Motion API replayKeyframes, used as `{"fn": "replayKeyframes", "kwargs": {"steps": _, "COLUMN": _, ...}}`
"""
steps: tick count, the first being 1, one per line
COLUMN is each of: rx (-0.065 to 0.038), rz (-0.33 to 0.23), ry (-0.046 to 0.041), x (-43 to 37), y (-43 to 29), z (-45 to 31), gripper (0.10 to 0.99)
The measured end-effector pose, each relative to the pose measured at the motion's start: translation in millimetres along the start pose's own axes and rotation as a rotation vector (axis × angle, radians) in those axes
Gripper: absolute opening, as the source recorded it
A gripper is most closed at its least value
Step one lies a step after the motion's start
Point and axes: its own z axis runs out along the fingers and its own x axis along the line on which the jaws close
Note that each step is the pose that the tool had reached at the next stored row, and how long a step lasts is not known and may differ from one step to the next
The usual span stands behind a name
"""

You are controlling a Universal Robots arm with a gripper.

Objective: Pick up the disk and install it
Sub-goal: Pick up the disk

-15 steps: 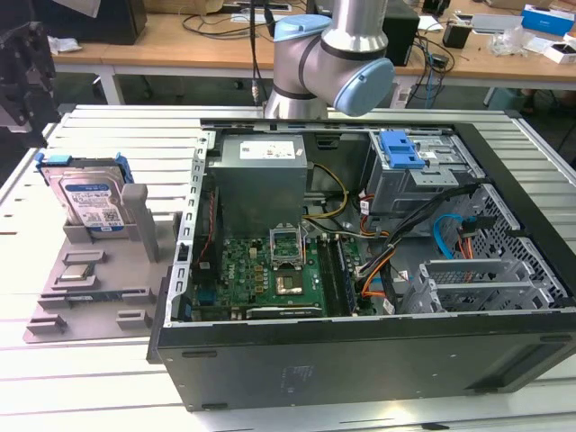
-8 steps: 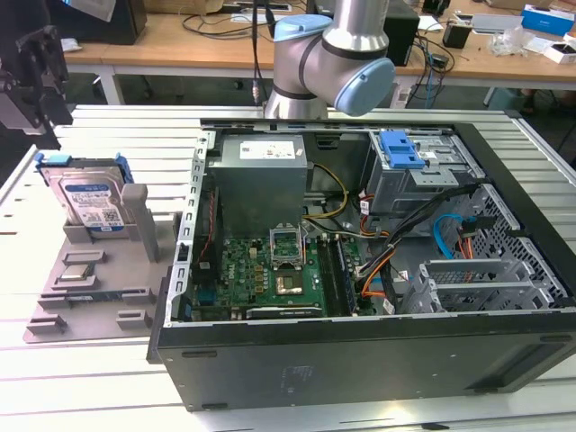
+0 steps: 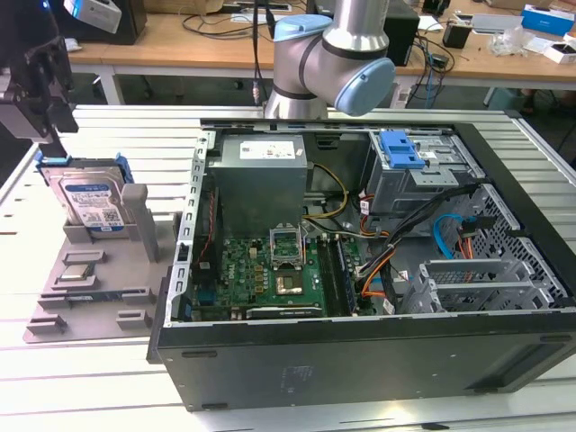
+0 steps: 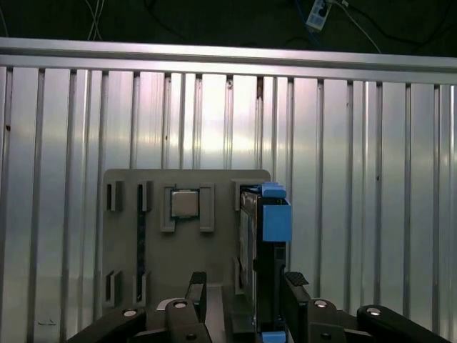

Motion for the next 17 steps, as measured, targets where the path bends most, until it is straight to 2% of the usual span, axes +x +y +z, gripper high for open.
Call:
{"fn": "replayKeyframes", "kwargs": {"steps": 8, "rx": 0.000, "rz": 0.000, "ry": -0.0001, "x": 0.3, "y": -1.8, "z": 9.8, "gripper": 0.541}}
{"fn": "replayKeyframes", "kwargs": {"steps": 14, "rx": 0.000, "rz": 0.000, "ry": 0.0002, "x": 0.6, "y": -3.2, "z": 23.5, "gripper": 0.541}}
{"fn": "replayKeyframes", "kwargs": {"steps": 15, "rx": 0.000, "rz": -0.003, "ry": 0.0005, "x": -2.5, "y": -3.8, "z": 30.2, "gripper": 0.541}}
{"fn": "replayKeyframes", "kwargs": {"steps": 17, "rx": 0.001, "rz": -0.017, "ry": 0.0012, "x": -13.7, "y": -3.3, "z": 35.5, "gripper": 0.541}}
